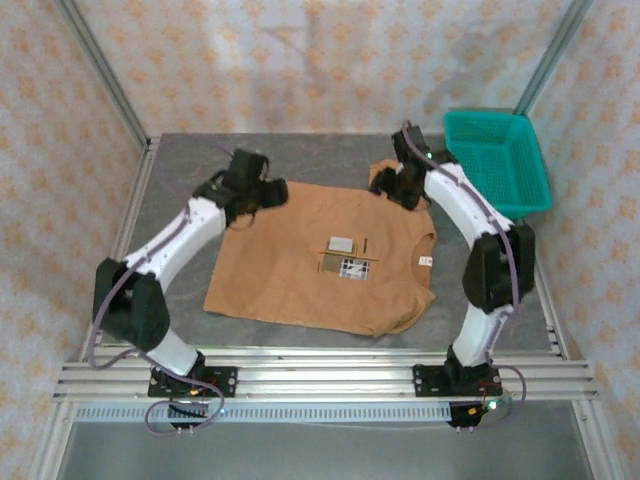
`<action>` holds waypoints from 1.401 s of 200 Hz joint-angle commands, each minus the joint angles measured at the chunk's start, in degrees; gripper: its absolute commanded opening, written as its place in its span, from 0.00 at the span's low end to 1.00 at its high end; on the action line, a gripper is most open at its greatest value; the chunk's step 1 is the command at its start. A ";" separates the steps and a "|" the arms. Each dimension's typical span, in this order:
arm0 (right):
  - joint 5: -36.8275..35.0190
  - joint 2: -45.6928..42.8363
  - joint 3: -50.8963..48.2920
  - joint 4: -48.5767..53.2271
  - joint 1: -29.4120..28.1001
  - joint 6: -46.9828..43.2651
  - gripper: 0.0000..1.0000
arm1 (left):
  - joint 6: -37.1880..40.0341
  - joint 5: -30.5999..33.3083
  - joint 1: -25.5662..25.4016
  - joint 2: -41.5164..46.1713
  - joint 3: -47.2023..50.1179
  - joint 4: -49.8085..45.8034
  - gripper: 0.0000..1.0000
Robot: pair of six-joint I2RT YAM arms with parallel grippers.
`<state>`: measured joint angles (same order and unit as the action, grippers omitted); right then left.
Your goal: Fold the inside-out t-shirt
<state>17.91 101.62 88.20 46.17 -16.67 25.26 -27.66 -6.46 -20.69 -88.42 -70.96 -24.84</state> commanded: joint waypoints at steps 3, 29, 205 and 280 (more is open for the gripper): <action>1.10 -7.18 -15.43 -8.63 0.45 1.47 0.65 | -9.27 -5.54 -1.74 0.82 13.21 14.09 0.72; 2.25 -8.59 -26.86 -13.21 0.37 2.25 0.65 | -10.18 -4.47 -1.28 -2.08 18.54 17.08 0.71; -3.72 -10.59 -22.88 -8.47 -2.65 -2.31 0.44 | -0.92 3.36 0.03 -1.07 7.13 1.41 0.63; -2.60 -17.35 -38.79 -18.84 -14.73 2.41 0.40 | -16.10 -3.39 -8.59 16.03 31.81 16.78 0.43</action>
<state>17.74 82.54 48.88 31.22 -28.80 26.39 -37.76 -8.88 -27.70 -75.40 -44.34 -14.20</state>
